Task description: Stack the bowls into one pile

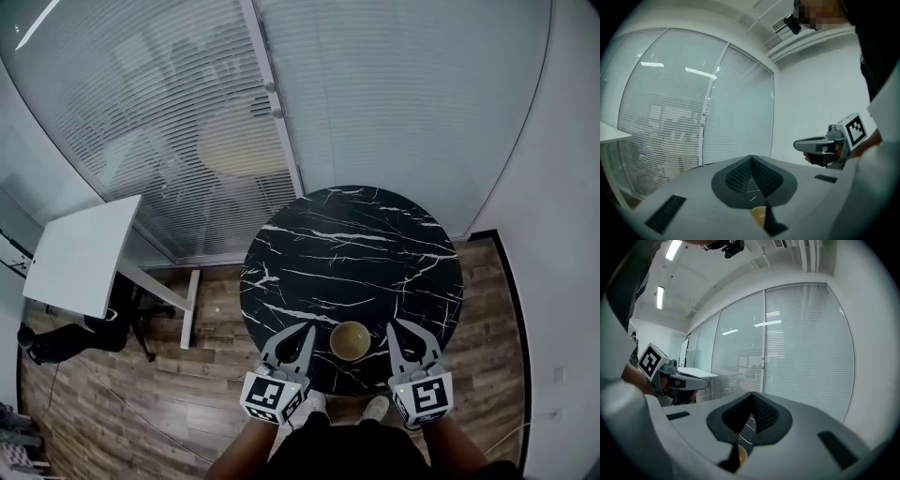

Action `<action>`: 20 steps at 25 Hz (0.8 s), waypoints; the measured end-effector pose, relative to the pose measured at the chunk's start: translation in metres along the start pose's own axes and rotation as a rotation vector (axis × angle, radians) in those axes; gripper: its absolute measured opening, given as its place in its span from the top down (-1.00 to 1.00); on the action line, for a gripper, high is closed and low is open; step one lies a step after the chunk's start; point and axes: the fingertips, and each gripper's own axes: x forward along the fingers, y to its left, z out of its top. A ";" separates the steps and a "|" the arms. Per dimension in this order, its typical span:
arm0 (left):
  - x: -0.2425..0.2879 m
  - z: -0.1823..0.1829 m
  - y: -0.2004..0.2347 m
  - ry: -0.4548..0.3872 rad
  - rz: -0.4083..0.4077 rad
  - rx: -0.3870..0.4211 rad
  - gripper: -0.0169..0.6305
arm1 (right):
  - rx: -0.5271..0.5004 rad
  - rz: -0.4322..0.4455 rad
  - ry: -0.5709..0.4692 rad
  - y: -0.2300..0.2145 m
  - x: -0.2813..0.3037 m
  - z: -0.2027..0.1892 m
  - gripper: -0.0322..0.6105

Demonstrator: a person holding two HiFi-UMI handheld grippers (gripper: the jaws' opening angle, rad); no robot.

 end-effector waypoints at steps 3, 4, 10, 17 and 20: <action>0.000 -0.001 -0.001 0.004 -0.001 -0.003 0.91 | -0.005 -0.003 -0.008 -0.001 0.001 0.003 0.88; 0.001 -0.001 0.000 -0.001 0.000 -0.001 0.91 | 0.001 -0.003 -0.011 -0.002 0.001 0.002 0.88; 0.001 -0.011 0.001 0.032 0.001 -0.007 0.91 | 0.044 0.014 -0.023 0.000 0.003 -0.006 0.88; 0.003 -0.012 -0.001 0.035 -0.005 -0.005 0.91 | 0.051 0.016 -0.029 -0.001 0.004 -0.004 0.88; 0.006 -0.014 -0.001 0.040 -0.008 -0.013 0.91 | 0.039 0.020 -0.039 -0.003 0.006 0.001 0.88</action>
